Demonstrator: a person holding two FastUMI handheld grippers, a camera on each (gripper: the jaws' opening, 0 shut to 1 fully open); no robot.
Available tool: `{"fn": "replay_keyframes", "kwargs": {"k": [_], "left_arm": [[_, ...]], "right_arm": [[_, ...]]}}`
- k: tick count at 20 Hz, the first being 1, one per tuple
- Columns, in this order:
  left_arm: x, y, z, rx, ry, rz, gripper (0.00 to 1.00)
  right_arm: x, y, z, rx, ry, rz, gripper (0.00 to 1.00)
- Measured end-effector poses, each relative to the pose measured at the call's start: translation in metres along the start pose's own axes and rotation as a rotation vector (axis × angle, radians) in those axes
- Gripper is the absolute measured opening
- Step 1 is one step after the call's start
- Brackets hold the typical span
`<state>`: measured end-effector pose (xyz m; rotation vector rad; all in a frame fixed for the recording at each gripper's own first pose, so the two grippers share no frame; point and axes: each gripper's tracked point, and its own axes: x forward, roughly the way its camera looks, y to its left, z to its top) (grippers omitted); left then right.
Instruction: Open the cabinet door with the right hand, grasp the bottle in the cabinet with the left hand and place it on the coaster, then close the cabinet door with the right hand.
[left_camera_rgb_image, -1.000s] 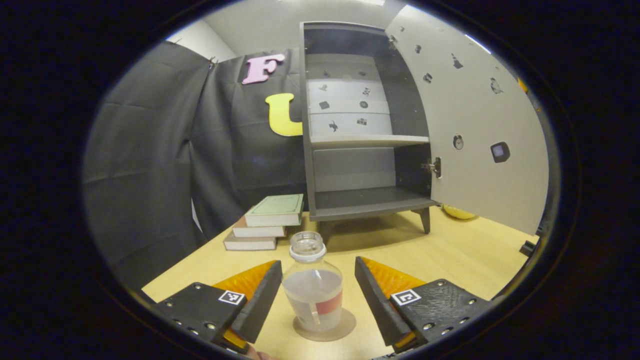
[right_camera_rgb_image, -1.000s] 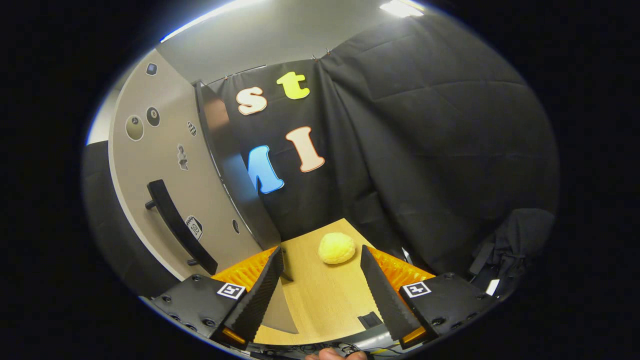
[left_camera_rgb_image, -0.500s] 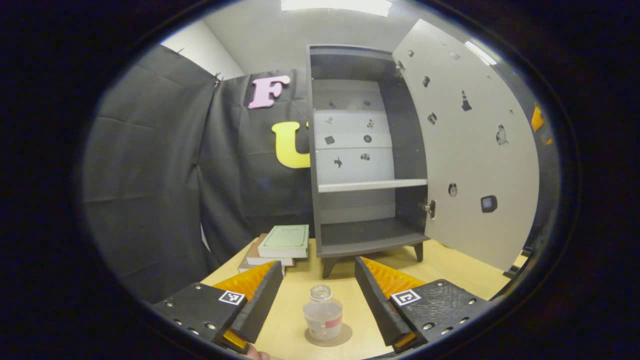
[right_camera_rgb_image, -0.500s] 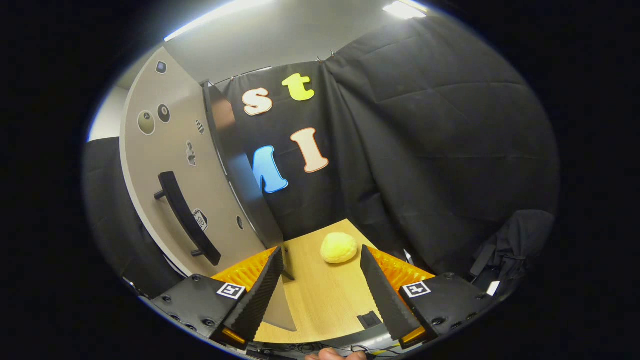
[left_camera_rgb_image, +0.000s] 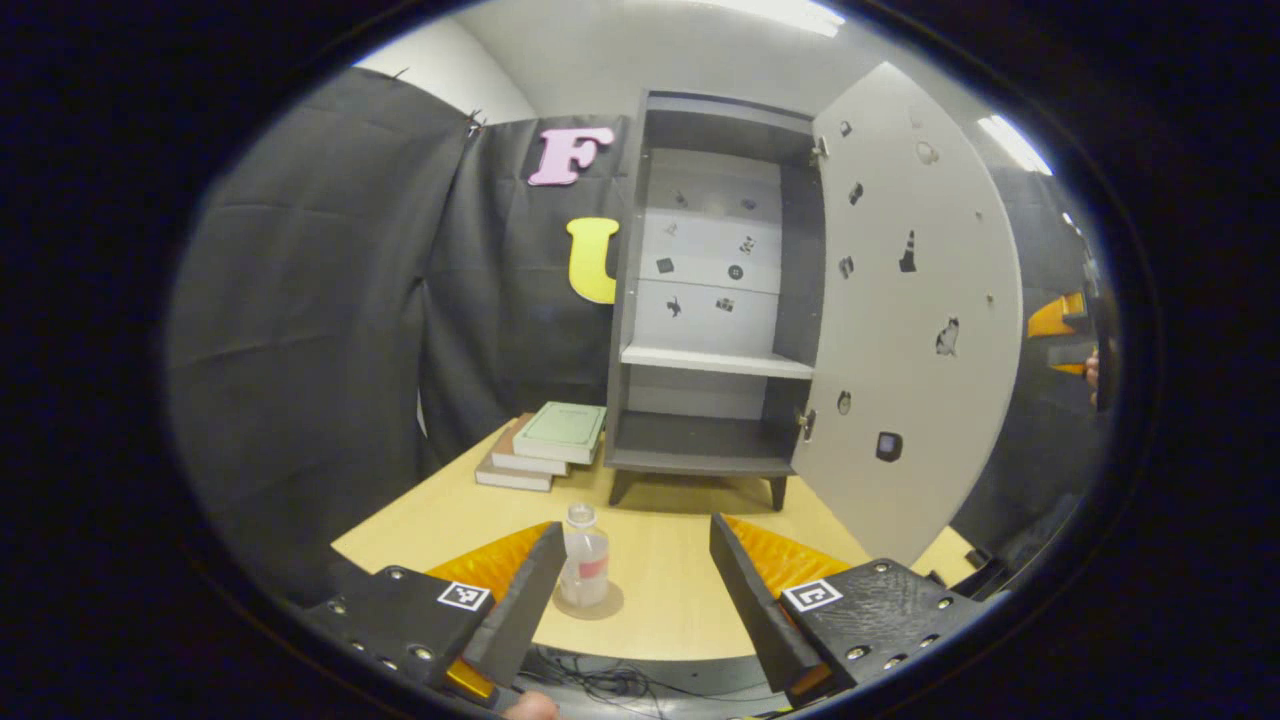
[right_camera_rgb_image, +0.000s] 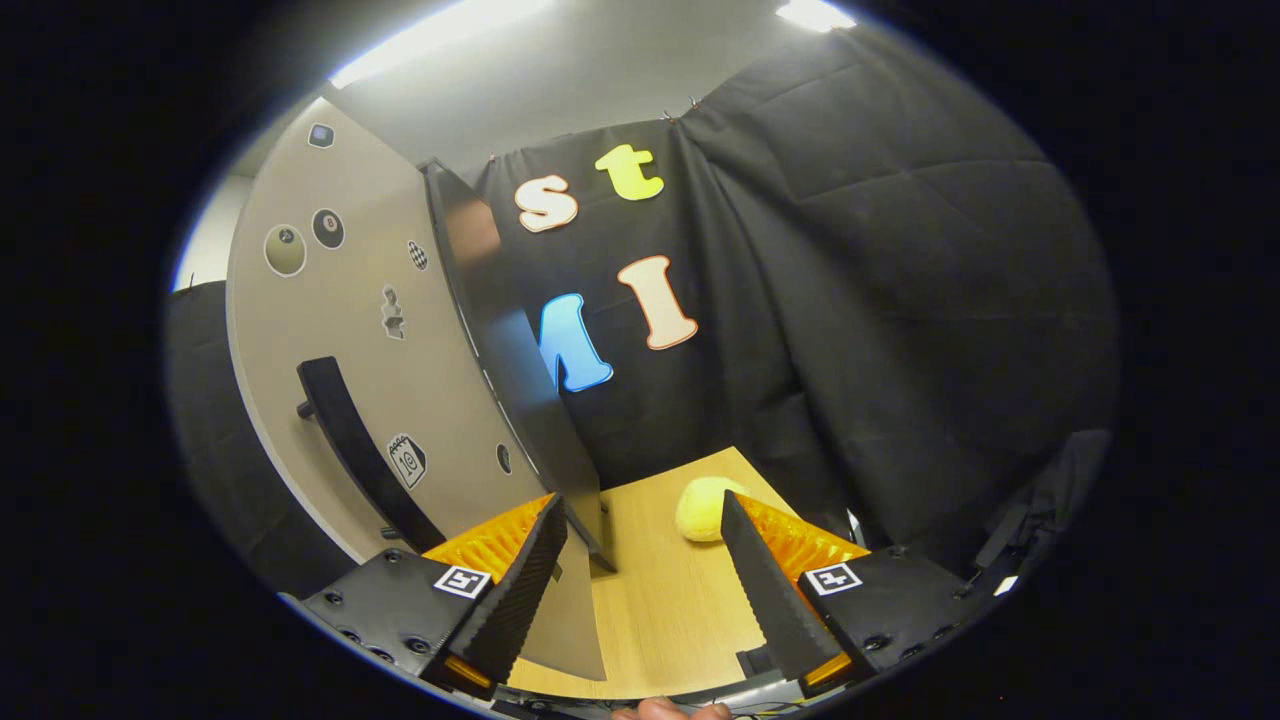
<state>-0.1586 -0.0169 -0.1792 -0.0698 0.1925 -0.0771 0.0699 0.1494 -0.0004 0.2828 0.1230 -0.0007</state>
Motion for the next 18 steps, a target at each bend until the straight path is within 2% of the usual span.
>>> {"fn": "replay_keyframes", "kwargs": {"k": [6, 7, 8, 9, 11, 12, 13, 14, 18], "left_arm": [[-0.009, -0.02, 0.066, -0.01, -0.061, 0.053, 0.9], [-0.011, -0.023, 0.077, -0.019, -0.071, 0.062, 0.88], [-0.012, -0.025, 0.085, -0.021, -0.074, 0.076, 0.9], [-0.014, -0.024, 0.092, -0.018, -0.068, 0.096, 0.88], [-0.016, -0.022, 0.108, -0.003, -0.074, 0.131, 0.9], [-0.017, -0.024, 0.116, 0.005, -0.079, 0.133, 0.88], [-0.018, -0.025, 0.125, 0.013, -0.085, 0.128, 0.9], [-0.019, -0.025, 0.13, 0.023, -0.089, 0.124, 0.88], [-0.007, -0.009, 0.129, 0.056, -0.019, 0.153, 0.88]], "right_arm": [[0.021, 0.012, 0.022, -0.118, -0.016, 0.112, 0.98], [0.021, 0.015, 0.026, -0.138, -0.022, 0.133, 0.93], [0.022, 0.018, 0.029, -0.158, -0.025, 0.155, 0.92], [0.022, 0.023, 0.031, -0.177, -0.025, 0.181, 0.98], [0.022, 0.032, 0.033, -0.218, -0.026, 0.231, 0.98], [0.02, 0.035, 0.035, -0.234, -0.031, 0.244, 0.93], [0.018, 0.037, 0.038, -0.243, -0.039, 0.248, 0.92], [0.017, 0.038, 0.04, -0.245, -0.041, 0.244, 0.98], [0.009, 0.06, 0.055, -0.223, -0.03, 0.26, 0.98]]}}
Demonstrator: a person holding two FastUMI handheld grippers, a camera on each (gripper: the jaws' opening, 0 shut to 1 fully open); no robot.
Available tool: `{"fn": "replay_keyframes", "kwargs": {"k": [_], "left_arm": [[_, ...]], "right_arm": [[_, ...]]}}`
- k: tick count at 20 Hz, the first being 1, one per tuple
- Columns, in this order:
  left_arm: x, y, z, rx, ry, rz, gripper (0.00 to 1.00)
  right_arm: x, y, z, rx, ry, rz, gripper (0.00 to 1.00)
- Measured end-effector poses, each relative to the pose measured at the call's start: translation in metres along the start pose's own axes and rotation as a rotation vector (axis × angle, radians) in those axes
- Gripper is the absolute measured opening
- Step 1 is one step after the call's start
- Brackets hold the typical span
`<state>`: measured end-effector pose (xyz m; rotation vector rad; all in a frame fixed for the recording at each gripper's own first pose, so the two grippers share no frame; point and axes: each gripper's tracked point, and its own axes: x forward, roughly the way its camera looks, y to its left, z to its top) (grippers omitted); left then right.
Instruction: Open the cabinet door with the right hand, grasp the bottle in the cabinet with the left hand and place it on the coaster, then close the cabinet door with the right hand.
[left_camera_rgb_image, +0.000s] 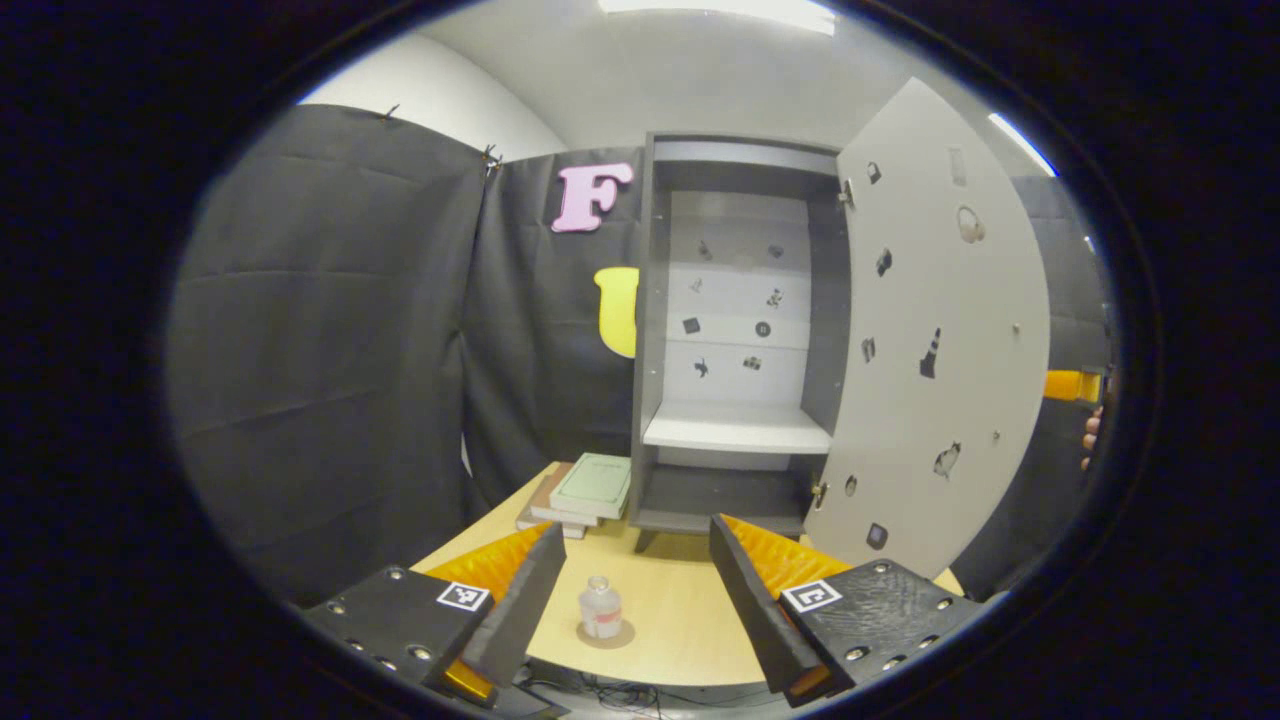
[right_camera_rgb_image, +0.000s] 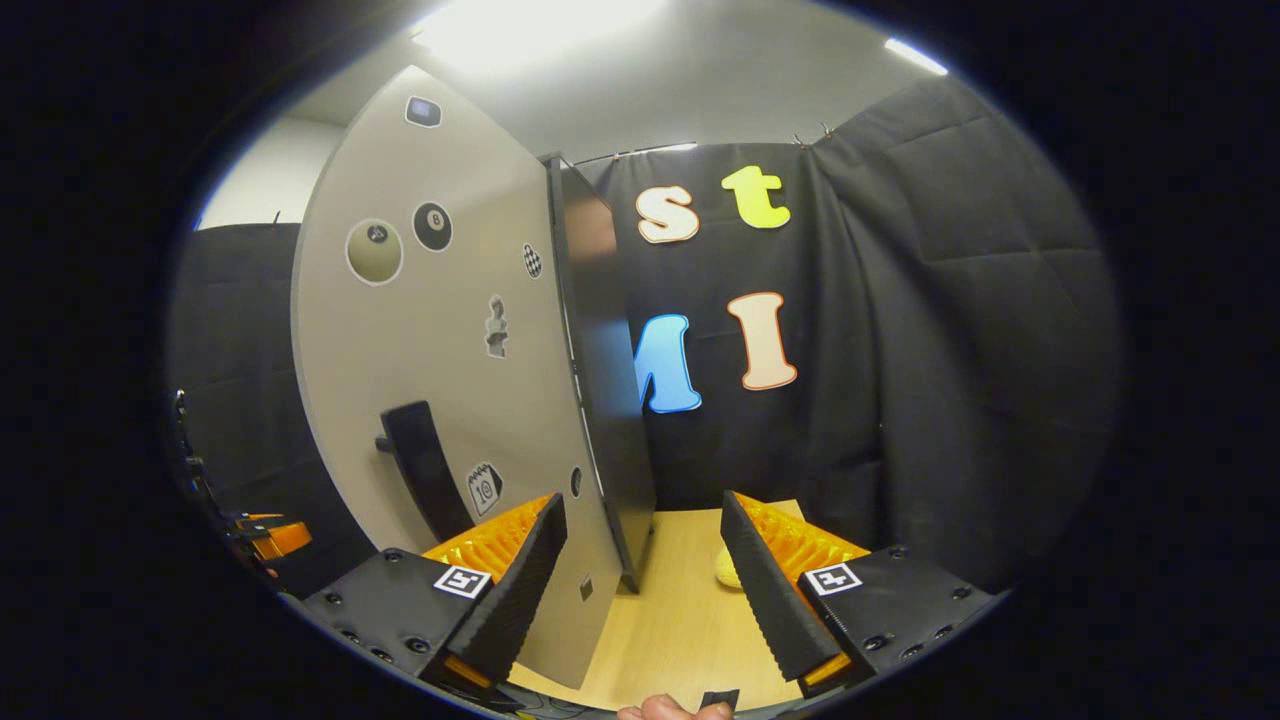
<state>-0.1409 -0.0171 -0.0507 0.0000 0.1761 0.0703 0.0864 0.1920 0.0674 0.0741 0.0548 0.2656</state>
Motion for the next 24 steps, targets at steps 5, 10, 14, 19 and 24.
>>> {"fn": "replay_keyframes", "kwargs": {"k": [5, 10, 14, 19, 24], "left_arm": [[0.021, 0.009, 0.011, -0.053, -0.013, -0.081, 0.89], [0.046, 0.048, 0.017, -0.056, -0.016, -0.124, 0.88], [0.054, 0.086, 0.015, -0.093, -0.021, -0.117, 0.9], [0.056, 0.124, -0.004, -0.136, 0.001, -0.078, 0.9], [0.053, 0.134, -0.02, -0.112, 0.032, -0.077, 0.88]], "right_arm": [[-0.004, 0.016, 0.027, -0.017, -0.016, -0.06, 0.98], [-0.005, 0.037, 0.016, -0.069, 0.012, -0.149, 0.92], [-0.006, 0.045, 0.013, -0.116, 0.028, -0.204, 0.96], [-0.003, 0.068, 0.011, -0.108, 0.039, -0.198, 0.95], [0.008, 0.118, 0.004, -0.098, 0.056, -0.111, 0.95]]}}
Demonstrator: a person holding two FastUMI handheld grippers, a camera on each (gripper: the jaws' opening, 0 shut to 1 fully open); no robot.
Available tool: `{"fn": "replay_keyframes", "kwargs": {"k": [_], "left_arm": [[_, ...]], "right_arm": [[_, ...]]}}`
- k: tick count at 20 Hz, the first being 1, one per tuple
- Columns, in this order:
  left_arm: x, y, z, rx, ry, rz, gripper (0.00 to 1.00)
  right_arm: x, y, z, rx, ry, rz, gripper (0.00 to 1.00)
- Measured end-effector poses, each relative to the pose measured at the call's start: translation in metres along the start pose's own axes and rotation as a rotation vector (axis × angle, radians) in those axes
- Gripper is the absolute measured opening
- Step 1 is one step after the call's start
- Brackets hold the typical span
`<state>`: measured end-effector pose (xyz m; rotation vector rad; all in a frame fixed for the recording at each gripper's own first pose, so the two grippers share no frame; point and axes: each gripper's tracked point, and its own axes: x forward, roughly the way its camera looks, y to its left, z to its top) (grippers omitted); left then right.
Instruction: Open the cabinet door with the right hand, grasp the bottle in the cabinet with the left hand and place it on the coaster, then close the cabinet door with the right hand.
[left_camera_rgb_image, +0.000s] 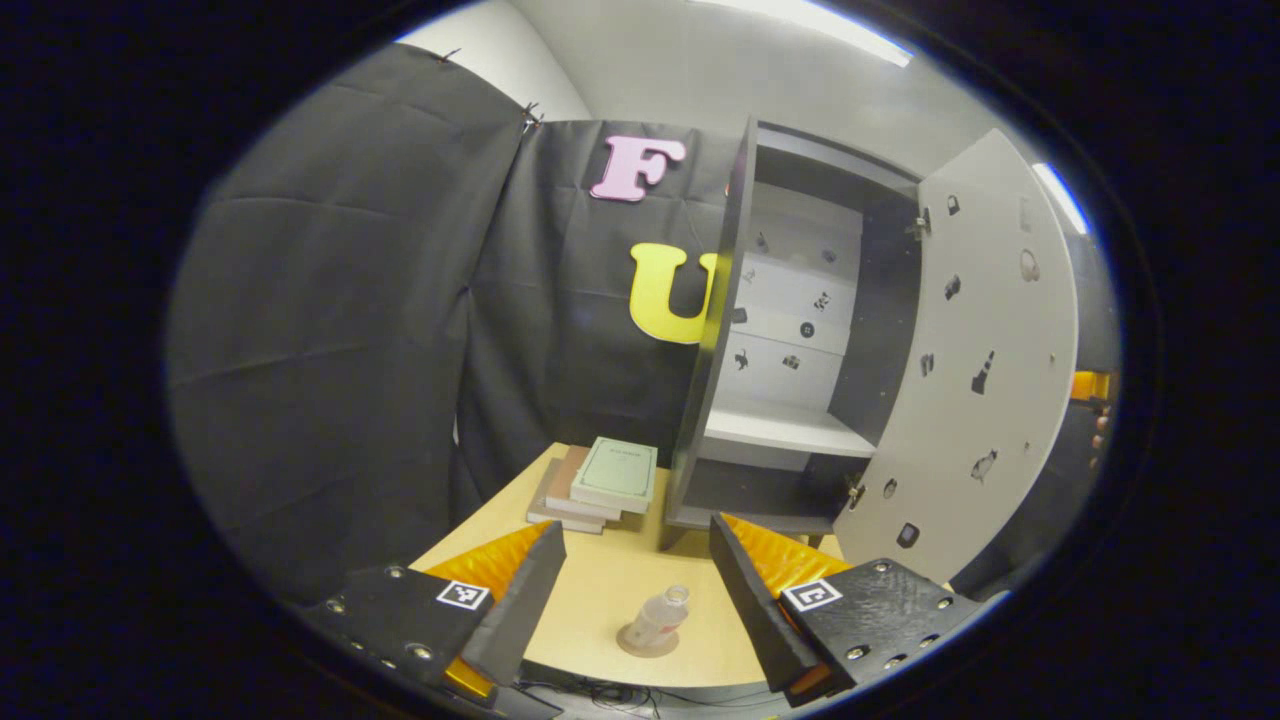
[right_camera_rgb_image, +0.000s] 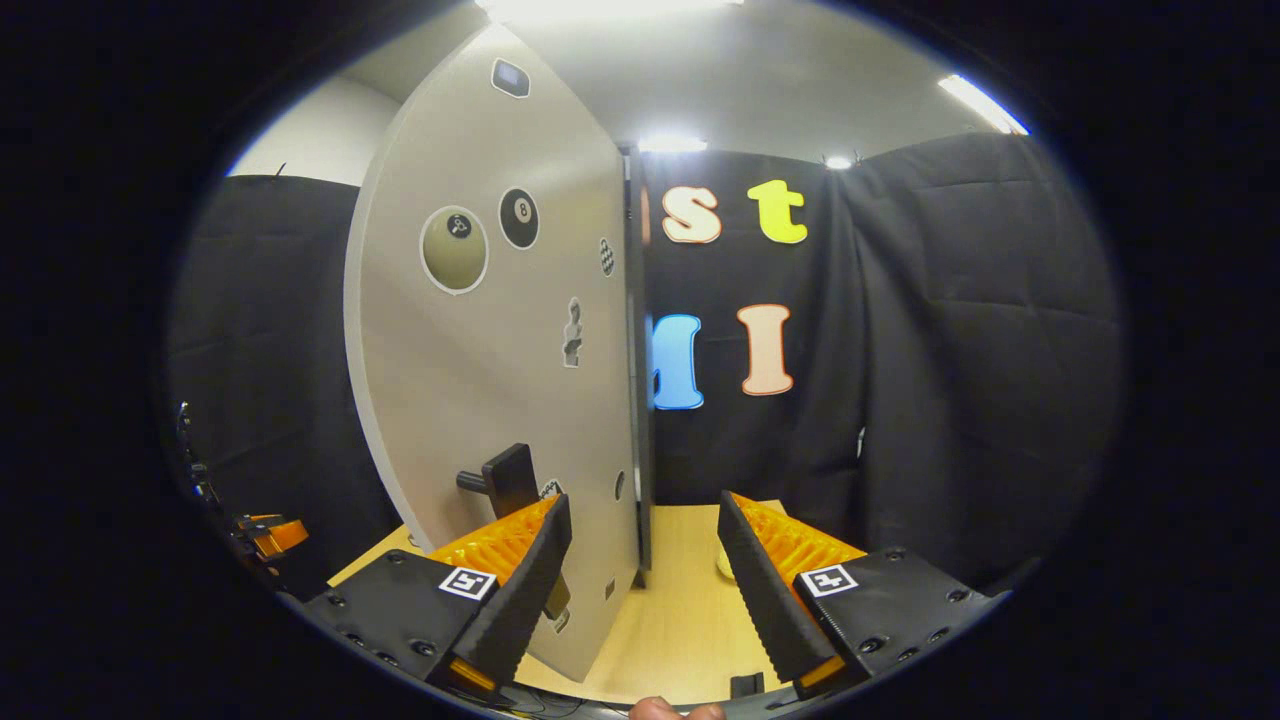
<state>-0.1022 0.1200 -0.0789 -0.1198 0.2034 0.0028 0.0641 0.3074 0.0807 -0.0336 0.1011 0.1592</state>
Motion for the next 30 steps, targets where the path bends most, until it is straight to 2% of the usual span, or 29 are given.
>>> {"fn": "replay_keyframes", "kwargs": {"k": [1, 2, 4, 5, 7, 8, 9, 10, 11, 13, 14, 15, 16, 17, 18, 19, 22, 24, 25, 27, 28, 29, 30], "left_arm": [[-0.002, 0.001, 0.001, 0.011, -0.002, 0.001, 0.9], [-0.003, 0.0, 0.003, 0.022, -0.003, 0.0, 0.88], [-0.007, -0.002, 0.004, 0.043, -0.007, -0.003, 0.93], [-0.008, -0.001, 0.004, 0.055, -0.009, 0.0, 0.88], [-0.011, 0.002, 0.002, 0.076, -0.003, 0.005, 0.88], [-0.014, 0.004, 0.0, 0.088, 0.0, 0.011, 0.88], [-0.016, 0.006, -0.001, 0.098, 0.004, 0.015, 0.88], [-0.017, 0.007, -0.003, 0.105, 0.006, 0.018, 0.88], [-0.019, 0.01, -0.004, 0.109, 0.009, 0.021, 0.88], [-0.019, 0.009, -0.009, 0.102, 0.025, 0.013, 0.88], [-0.019, 0.01, -0.012, 0.099, 0.03, 0.01, 0.88], [-0.019, 0.012, -0.012, 0.101, 0.033, 0.01, 0.9], [-0.02, 0.014, -0.012, 0.104, 0.033, 0.014, 0.88], [-0.02, 0.016, -0.011, 0.104, 0.032, 0.019, 0.88], [-0.021, 0.018, -0.007, 0.099, 0.025, 0.023, 0.88], [-0.022, 0.018, -0.005, 0.086, 0.018, 0.025, 0.88], [-0.022, 0.02, 0.003, 0.055, -0.004, 0.026, 0.88], [-0.022, 0.018, 0.008, 0.084, -0.017, 0.029, 0.88], [-0.022, 0.016, 0.011, 0.106, -0.021, 0.03, 0.88], [-0.019, 0.007, 0.016, 0.144, -0.033, 0.023, 0.88], [-0.018, 0.002, 0.02, 0.153, -0.042, 0.018, 0.88], [-0.017, -0.005, 0.024, 0.143, -0.048, 0.013, 0.88], [-0.017, -0.015, 0.026, 0.12, -0.058, 0.006, 0.88]], "right_arm": [[0.003, 0.009, 0.001, 0.009, -0.006, 0.018, 0.95], [0.008, 0.021, 0.0, 0.015, -0.007, 0.041, 0.95], [0.011, 0.04, -0.002, 0.026, -0.004, 0.079, 0.95], [0.013, 0.05, -0.002, 0.025, -0.002, 0.099, 0.95], [0.018, 0.068, -0.004, 0.012, 0.005, 0.132, 0.95], [0.023, 0.075, -0.003, 0.004, 0.005, 0.148, 0.89], [0.028, 0.084, -0.004, -0.003, 0.009, 0.164, 0.89], [0.032, 0.092, -0.005, -0.002, 0.007, 0.177, 0.95], [0.036, 0.1, -0.003, -0.001, -0.002, 0.189, 0.89], [0.043, 0.121, -0.002, 0.001, -0.012, 0.223, 0.89], [0.044, 0.131, -0.003, 0.015, -0.011, 0.268, 0.89], [0.044, 0.145, -0.003, 0.037, -0.011, 0.328, 0.96], [0.046, 0.157, -0.003, 0.046, -0.011, 0.365, 0.98], [0.045, 0.163, -0.003, 0.037, -0.011, 0.373, 0.93], [0.043, 0.167, -0.002, 0.015, -0.012, 0.37, 0.92], [0.042, 0.167, -0.004, -0.011, -0.014, 0.365, 0.98], [0.039, 0.162, -0.004, -0.058, -0.058, 0.352, 0.98], [0.039, 0.154, -0.008, -0.067, -0.064, 0.339, 0.98], [0.039, 0.148, -0.01, -0.067, -0.06, 0.329, 0.92], [0.038, 0.138, -0.01, -0.053, -0.063, 0.313, 0.92], [0.037, 0.131, -0.009, -0.046, -0.067, 0.3, 0.98], [0.037, 0.122, -0.008, -0.04, -0.071, 0.281, 0.98], [0.036, 0.113, -0.007, -0.031, -0.083, 0.264, 0.92]]}}
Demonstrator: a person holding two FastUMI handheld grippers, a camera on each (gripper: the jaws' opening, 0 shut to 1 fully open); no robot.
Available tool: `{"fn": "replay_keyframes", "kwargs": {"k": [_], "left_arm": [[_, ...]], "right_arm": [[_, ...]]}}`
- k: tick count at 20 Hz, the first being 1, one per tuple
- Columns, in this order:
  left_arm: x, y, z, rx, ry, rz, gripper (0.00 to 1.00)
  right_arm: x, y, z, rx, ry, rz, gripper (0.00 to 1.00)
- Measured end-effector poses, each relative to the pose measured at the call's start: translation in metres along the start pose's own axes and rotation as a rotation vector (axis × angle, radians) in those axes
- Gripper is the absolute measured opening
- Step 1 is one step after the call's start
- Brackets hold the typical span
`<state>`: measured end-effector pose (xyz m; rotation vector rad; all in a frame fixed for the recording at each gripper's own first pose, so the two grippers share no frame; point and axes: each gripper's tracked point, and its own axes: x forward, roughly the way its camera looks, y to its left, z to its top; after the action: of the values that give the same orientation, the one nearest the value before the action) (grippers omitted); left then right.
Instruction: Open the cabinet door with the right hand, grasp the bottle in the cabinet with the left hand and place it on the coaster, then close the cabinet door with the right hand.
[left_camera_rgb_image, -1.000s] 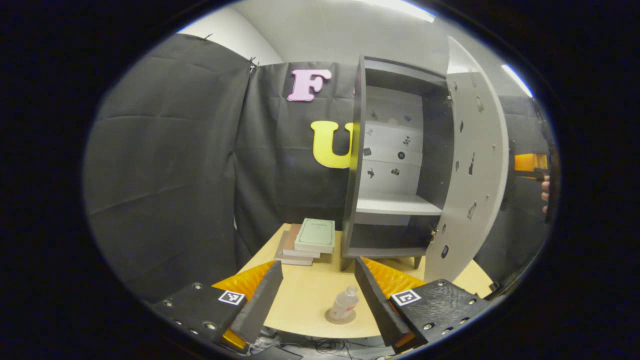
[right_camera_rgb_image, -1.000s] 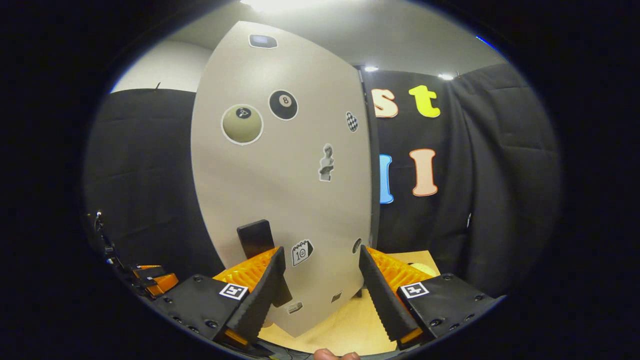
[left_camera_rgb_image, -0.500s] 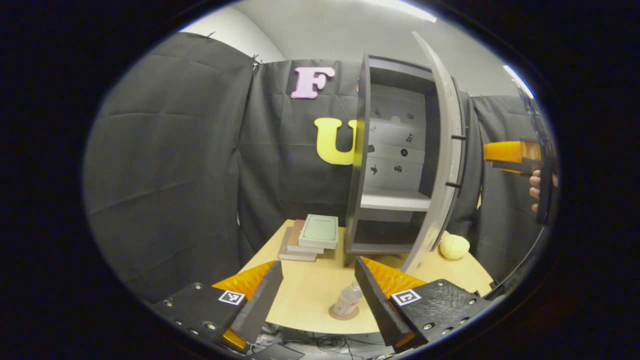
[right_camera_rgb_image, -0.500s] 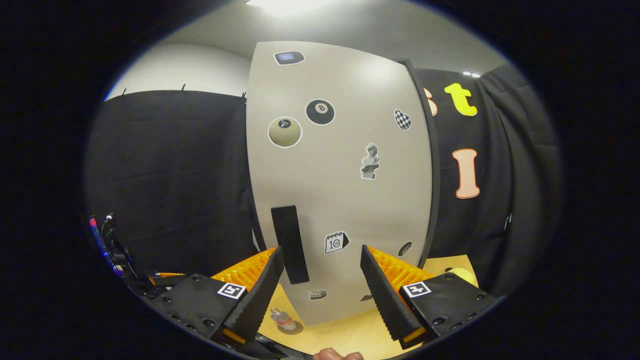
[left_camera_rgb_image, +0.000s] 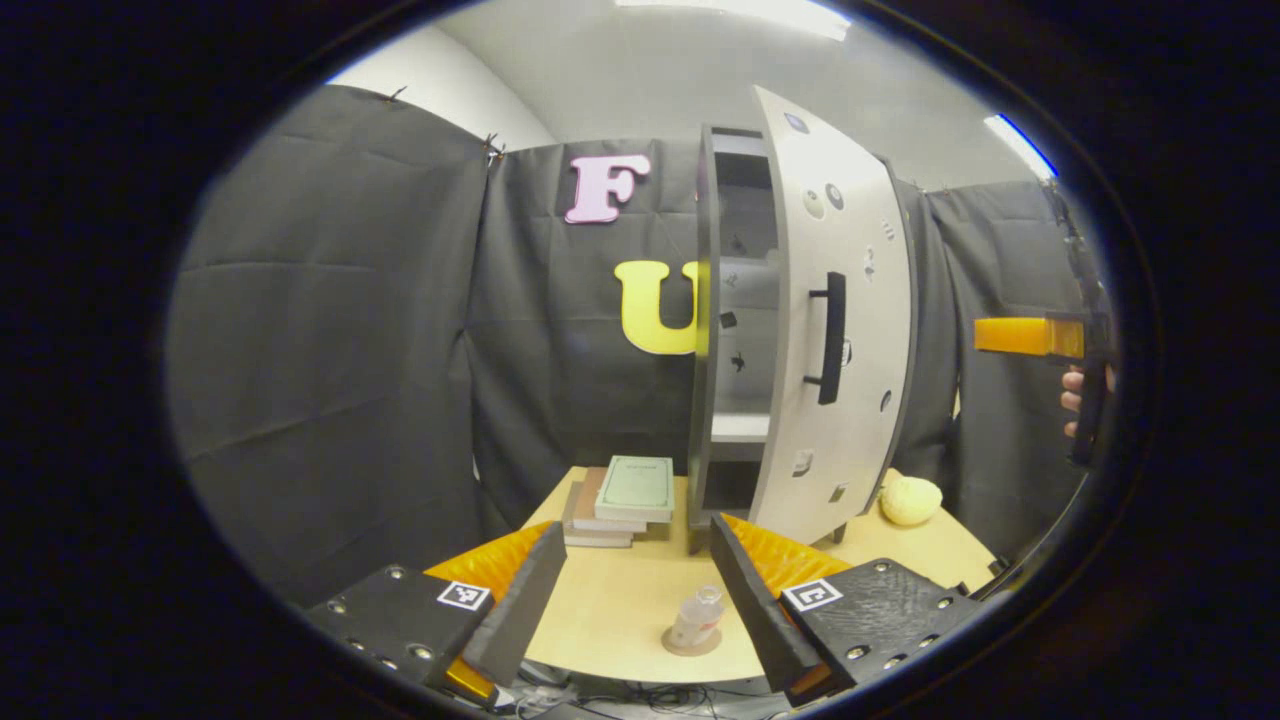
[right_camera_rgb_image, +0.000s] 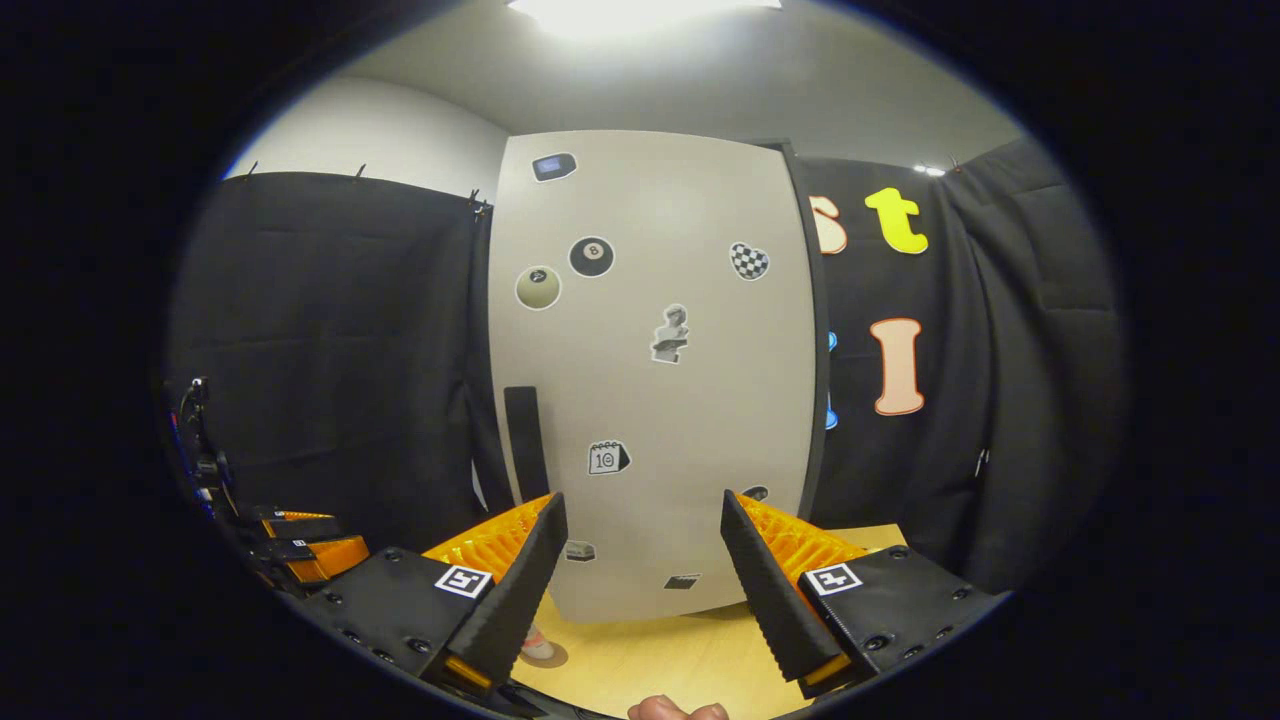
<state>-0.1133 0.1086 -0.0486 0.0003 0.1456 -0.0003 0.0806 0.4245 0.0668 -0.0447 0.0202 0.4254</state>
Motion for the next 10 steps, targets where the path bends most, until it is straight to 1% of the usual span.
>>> {"fn": "replay_keyframes", "kwargs": {"k": [2, 3, 6, 7, 8, 10], "left_arm": [[0.002, -0.015, 0.007, -0.039, -0.02, -0.014, 0.88], [0.003, -0.019, 0.011, -0.037, -0.028, -0.015, 0.88], [0.005, -0.028, 0.026, 0.016, -0.059, -0.008, 0.88], [0.005, -0.031, 0.03, 0.031, -0.063, -0.008, 0.9], [0.008, -0.032, 0.031, 0.039, -0.064, -0.011, 0.88], [0.005, -0.04, 0.036, 0.042, -0.067, -0.023, 0.88]], "right_arm": [[-0.004, -0.017, -0.002, 0.01, -0.025, -0.034, 0.92], [-0.005, -0.027, -0.004, 0.009, -0.031, -0.057, 0.98], [0.0, -0.058, -0.014, 0.026, -0.019, -0.121, 0.98], [0.001, -0.065, -0.018, 0.044, -0.013, -0.133, 0.98], [0.002, -0.072, -0.022, 0.067, -0.006, -0.151, 0.98], [-0.001, -0.088, -0.029, 0.116, -0.007, -0.192, 0.98]]}}
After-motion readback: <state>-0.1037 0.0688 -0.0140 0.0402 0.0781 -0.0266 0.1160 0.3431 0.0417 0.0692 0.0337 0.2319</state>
